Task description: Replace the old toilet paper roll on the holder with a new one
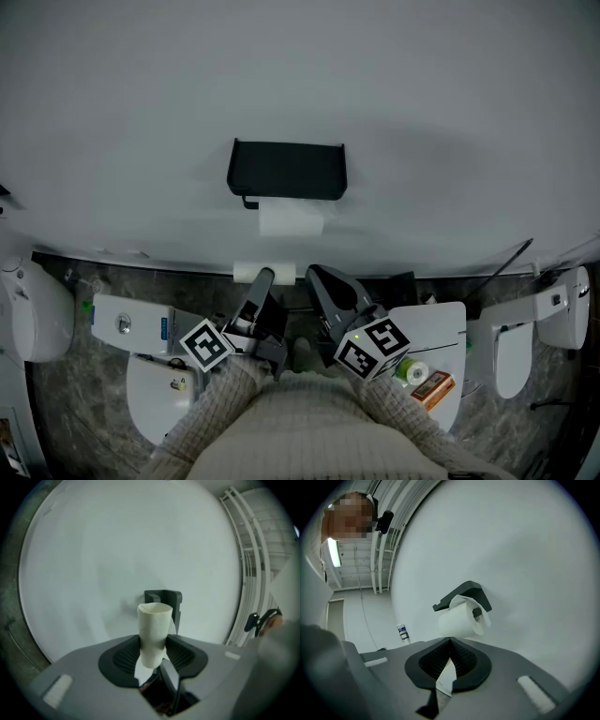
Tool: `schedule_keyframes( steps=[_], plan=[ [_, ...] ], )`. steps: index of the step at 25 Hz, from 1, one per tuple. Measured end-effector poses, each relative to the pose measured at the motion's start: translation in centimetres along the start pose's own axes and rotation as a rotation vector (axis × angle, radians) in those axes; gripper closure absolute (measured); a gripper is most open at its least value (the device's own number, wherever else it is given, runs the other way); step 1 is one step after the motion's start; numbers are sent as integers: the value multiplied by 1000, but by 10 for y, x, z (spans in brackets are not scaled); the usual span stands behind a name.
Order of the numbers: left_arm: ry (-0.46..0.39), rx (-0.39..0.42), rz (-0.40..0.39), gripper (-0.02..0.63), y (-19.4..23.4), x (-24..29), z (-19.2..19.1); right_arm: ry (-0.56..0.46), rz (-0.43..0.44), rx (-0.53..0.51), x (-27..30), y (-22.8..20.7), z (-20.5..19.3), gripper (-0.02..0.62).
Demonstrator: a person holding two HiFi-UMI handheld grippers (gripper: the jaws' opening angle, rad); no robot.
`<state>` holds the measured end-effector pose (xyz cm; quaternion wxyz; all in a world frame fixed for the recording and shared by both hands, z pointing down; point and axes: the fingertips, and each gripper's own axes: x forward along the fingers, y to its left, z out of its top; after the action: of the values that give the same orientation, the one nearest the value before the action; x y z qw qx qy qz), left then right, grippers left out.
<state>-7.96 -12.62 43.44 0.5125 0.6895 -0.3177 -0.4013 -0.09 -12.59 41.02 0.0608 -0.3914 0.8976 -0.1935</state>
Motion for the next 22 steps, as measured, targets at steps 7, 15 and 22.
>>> schedule_keyframes(
  steps=[7, 15, 22],
  plan=[
    [1, 5, 0, 439, -1, 0, 0, 16, -24, -15, -2, -4, -1, 600],
    [9, 6, 5, 439, 1, 1, -1, 25, -15, -24, 0, -2, -3, 600],
    [17, 6, 3, 439, 0, 2, 0, 30, -17, -29, 0, 0, -1, 600]
  ],
)
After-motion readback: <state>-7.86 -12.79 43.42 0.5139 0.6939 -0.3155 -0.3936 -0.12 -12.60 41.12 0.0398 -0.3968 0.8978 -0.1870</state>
